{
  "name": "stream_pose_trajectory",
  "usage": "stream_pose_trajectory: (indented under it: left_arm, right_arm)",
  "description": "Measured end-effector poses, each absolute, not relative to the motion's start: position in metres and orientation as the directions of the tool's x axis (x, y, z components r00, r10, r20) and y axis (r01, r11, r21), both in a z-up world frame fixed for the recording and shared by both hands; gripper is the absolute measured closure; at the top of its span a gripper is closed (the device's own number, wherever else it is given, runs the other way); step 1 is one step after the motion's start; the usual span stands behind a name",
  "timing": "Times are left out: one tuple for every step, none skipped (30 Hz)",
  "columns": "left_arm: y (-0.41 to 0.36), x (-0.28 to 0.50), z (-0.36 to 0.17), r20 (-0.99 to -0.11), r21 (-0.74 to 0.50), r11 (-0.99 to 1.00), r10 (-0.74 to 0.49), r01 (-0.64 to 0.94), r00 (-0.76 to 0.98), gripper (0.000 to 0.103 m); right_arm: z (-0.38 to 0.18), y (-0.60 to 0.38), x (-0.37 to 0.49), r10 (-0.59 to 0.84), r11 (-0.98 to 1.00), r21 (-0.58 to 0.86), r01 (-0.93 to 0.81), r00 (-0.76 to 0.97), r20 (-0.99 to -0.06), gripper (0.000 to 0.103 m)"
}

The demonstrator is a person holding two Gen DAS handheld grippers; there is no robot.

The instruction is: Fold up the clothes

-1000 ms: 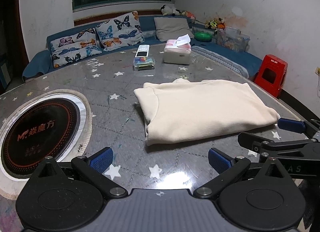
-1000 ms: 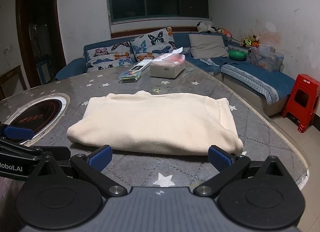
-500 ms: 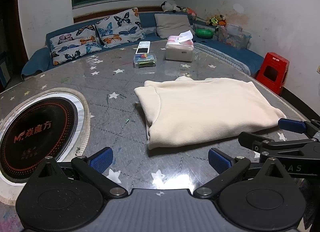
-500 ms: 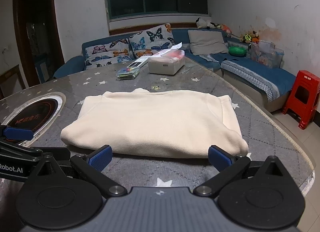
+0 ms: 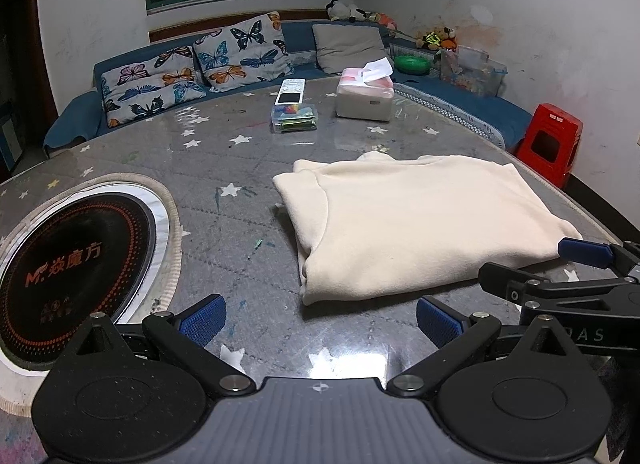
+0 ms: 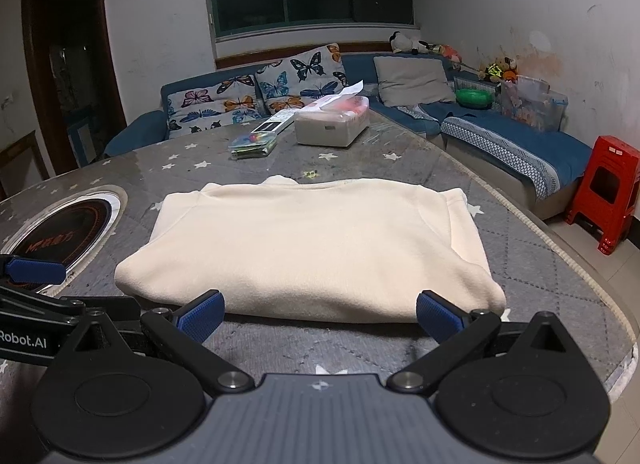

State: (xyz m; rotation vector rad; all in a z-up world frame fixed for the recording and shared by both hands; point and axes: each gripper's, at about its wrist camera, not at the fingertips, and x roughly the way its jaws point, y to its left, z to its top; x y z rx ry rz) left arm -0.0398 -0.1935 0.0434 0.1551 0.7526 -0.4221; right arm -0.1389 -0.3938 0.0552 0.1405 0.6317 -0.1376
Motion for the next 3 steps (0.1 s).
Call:
stream_pose_trajectory:
  left_arm:
    - [-0.1934, -0.0394, 0.0432, -0.691, -0.013, 0.906, -0.314, 0.424, 0.651, 0.0]
    - [-0.1933, -0.0392, 0.043, -0.692, -0.013, 0.906, -0.313, 0.423, 0.65, 0.0]
    - [-0.1932, -0.039, 0.0426, -0.693, -0.014, 0.906, -0.313, 0.422, 0.649, 0.0]
  right_arm:
    - [0.055, -0.3937, -0.1386, -0.084, 0.981, 0.089, 0.17, 0.798, -0.597, 0.0]
    - [0.0547, -0.3936, -0.1384, -0.083, 0.982, 0.089, 0.169, 0.797, -0.598, 0.0]
    - [0.0544, -0.3934, -0.1381, -0.082, 0.982, 0.089, 0.168, 0.797, -0.599, 0.0]
